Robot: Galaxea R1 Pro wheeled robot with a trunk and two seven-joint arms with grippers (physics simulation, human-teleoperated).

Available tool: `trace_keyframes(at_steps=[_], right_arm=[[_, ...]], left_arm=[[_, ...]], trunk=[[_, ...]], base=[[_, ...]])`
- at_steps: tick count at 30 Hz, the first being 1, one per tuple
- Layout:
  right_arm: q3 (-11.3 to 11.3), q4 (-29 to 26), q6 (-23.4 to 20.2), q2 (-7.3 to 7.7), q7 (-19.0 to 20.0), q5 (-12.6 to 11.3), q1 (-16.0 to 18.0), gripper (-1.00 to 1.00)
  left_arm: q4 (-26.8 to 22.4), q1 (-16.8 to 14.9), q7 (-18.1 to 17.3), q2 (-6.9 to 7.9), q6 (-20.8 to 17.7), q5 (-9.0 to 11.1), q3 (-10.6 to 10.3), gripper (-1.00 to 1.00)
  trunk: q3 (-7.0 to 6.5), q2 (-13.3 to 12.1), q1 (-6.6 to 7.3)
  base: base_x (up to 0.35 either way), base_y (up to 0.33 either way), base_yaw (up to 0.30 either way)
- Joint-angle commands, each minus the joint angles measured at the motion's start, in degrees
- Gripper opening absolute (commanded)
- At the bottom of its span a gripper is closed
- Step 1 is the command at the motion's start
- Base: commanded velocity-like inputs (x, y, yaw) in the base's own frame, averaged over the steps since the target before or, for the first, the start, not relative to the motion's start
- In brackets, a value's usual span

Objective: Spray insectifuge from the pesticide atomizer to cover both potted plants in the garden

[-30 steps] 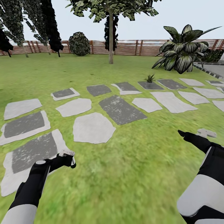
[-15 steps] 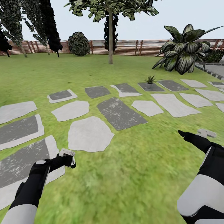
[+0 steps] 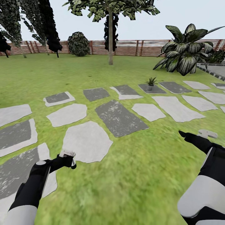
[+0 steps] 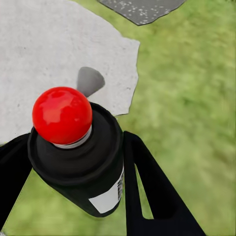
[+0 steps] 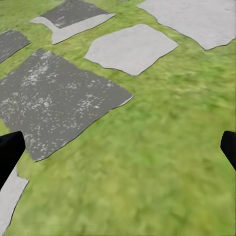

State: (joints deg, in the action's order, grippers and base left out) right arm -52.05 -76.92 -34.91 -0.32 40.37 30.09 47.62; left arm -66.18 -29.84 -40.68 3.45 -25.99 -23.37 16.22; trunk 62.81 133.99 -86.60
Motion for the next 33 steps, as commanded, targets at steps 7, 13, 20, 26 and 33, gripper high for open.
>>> trace_keyframes(at_steps=[7, 13, 20, 26, 33], right_arm=[[-0.15, -0.07, -0.07, -0.07, 0.56, 0.58, 0.06, 1.00], [-0.15, -0.07, -0.06, -0.04, 0.58, 0.58, 0.06, 1.00], [-0.15, -0.07, -0.07, -0.03, 0.58, 0.57, 0.06, 1.00], [-0.15, -0.07, -0.07, -0.03, 0.58, 0.51, 0.07, 1.00], [-0.24, -0.07, -0.06, 0.06, 0.58, 0.50, 0.06, 1.00]], left_arm=[[-0.09, -0.04, -0.45, -0.02, -0.27, -0.27, 0.12, -1.00], [-0.09, -0.04, -0.45, -0.02, -0.27, -0.31, 0.12, -1.00], [-0.09, -0.04, -0.45, -0.02, -0.26, -0.32, 0.13, -1.00], [-0.09, -0.04, -0.45, -0.02, -0.22, -0.35, 0.13, -1.00], [-0.09, -0.04, -0.45, -0.02, -0.24, -0.35, 0.13, -1.00]], trunk=[[0.05, 0.02, -0.03], [0.05, 0.02, -0.03], [0.05, 0.02, -0.03], [0.05, 0.02, -0.03], [0.05, 0.02, -0.03]], base=[[0.340, -0.082, 0.000], [0.340, -0.082, 0.000], [0.339, -0.082, 0.000], [0.340, -0.082, 0.000], [0.340, -0.082, 0.000]])
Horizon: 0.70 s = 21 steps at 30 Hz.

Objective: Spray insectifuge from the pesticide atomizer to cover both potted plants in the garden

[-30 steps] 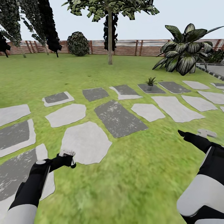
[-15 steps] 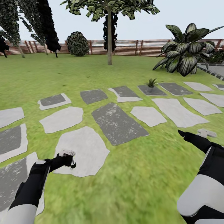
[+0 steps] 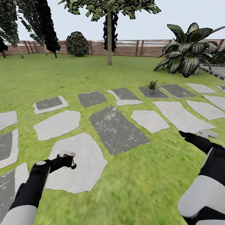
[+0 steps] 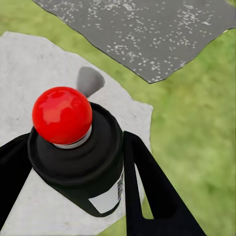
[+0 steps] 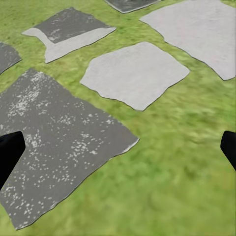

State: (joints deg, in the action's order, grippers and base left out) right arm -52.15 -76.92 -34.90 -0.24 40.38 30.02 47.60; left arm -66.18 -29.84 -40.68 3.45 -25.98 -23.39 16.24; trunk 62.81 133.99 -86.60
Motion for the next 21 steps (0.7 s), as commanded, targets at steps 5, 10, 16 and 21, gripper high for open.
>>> trace_keyframes(at_steps=[5, 10, 16, 21], right_arm=[[-0.11, -0.07, -0.08, -0.02, 0.58, 0.57, 0.06, 1.00], [-0.06, -0.07, -0.08, -0.08, 0.57, 0.57, 0.08, 1.00], [-0.06, -0.06, -0.06, -0.11, 0.57, 0.57, 0.07, 1.00], [-0.06, 0.00, -0.08, -0.11, 0.56, 0.57, 0.08, 1.00]], left_arm=[[-0.09, -0.04, -0.45, -0.02, -0.26, -0.33, 0.11, -1.00], [-0.09, -0.04, -0.45, -0.02, -0.24, -0.34, 0.11, -1.00], [-0.09, -0.04, -0.45, -0.02, -0.24, -0.31, 0.11, -1.00], [-0.09, -0.04, -0.45, -0.02, -0.26, -0.31, 0.11, -1.00]], trunk=[[0.05, 0.02, -0.03], [0.05, 0.02, -0.03], [0.05, 0.02, -0.03], [0.05, 0.02, -0.03]], base=[[0.340, -0.082, -0.105], [0.340, -0.082, -0.239], [0.340, -0.082, -0.054], [0.339, -0.082, -0.003]])
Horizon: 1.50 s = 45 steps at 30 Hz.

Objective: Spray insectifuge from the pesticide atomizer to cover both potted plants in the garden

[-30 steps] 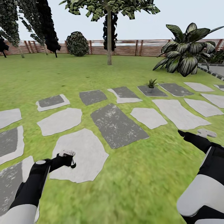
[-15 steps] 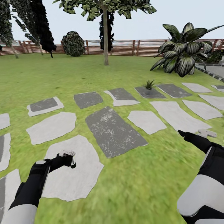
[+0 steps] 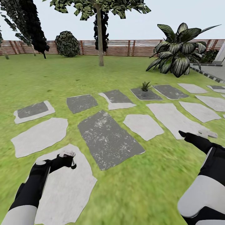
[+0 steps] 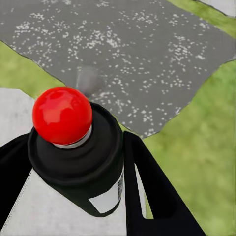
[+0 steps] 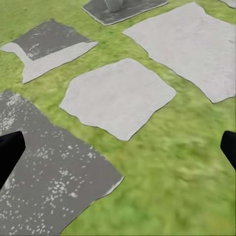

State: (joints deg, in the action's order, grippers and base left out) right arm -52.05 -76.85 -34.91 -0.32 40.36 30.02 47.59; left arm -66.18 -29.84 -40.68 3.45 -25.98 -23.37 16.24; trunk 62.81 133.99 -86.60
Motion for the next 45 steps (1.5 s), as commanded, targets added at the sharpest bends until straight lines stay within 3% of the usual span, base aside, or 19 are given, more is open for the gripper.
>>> trace_keyframes(at_steps=[1, 45], right_arm=[[-0.15, -0.09, -0.06, -0.03, 0.58, 0.57, 0.11, 1.00], [-0.15, -0.14, -0.06, -0.03, 0.58, 0.57, 0.06, 1.00]], left_arm=[[-0.09, -0.04, -0.45, -0.02, -0.24, -0.33, 0.11, -1.00], [-0.09, 0.01, -0.54, -0.02, -0.23, -0.35, 0.11, -1.00]], trunk=[[0.05, 0.02, -0.03], [0.05, 0.02, -0.03]], base=[[0.339, -0.082, 0.000], [0.340, -0.082, -0.029]])
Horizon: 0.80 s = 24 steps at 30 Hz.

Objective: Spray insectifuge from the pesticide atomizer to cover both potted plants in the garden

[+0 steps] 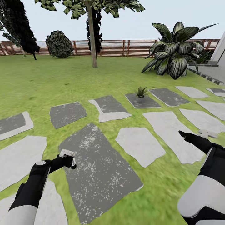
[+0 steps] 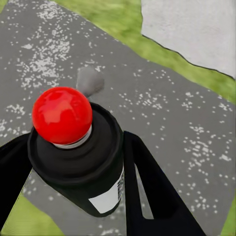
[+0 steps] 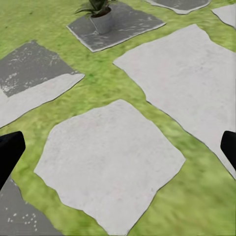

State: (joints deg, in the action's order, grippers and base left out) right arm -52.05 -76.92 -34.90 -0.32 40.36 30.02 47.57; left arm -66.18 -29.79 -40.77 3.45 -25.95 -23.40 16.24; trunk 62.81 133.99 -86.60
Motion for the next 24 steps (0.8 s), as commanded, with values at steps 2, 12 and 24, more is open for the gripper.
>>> trace_keyframes(at_steps=[2, 12, 24], right_arm=[[-0.15, -0.07, -0.03, -0.03, 0.58, 0.57, 0.10, 1.00], [-0.12, -0.06, -0.04, -0.04, 0.60, 0.57, 0.10, 1.00], [-0.11, -0.05, -0.06, -0.05, 0.58, 0.59, 0.10, 1.00]], left_arm=[[-0.09, -0.03, -0.45, -0.02, -0.25, -0.32, 0.11, -1.00], [-0.09, -0.01, -0.45, -0.02, -0.30, -0.29, 0.11, -1.00], [-0.09, -0.01, -0.45, -0.02, -0.28, -0.32, 0.11, -1.00]], trunk=[[0.05, 0.02, -0.03], [0.05, 0.02, -0.03], [0.05, 0.02, -0.03]], base=[[0.339, -0.082, -0.001], [0.340, -0.081, -0.041], [0.339, -0.078, -0.044]])
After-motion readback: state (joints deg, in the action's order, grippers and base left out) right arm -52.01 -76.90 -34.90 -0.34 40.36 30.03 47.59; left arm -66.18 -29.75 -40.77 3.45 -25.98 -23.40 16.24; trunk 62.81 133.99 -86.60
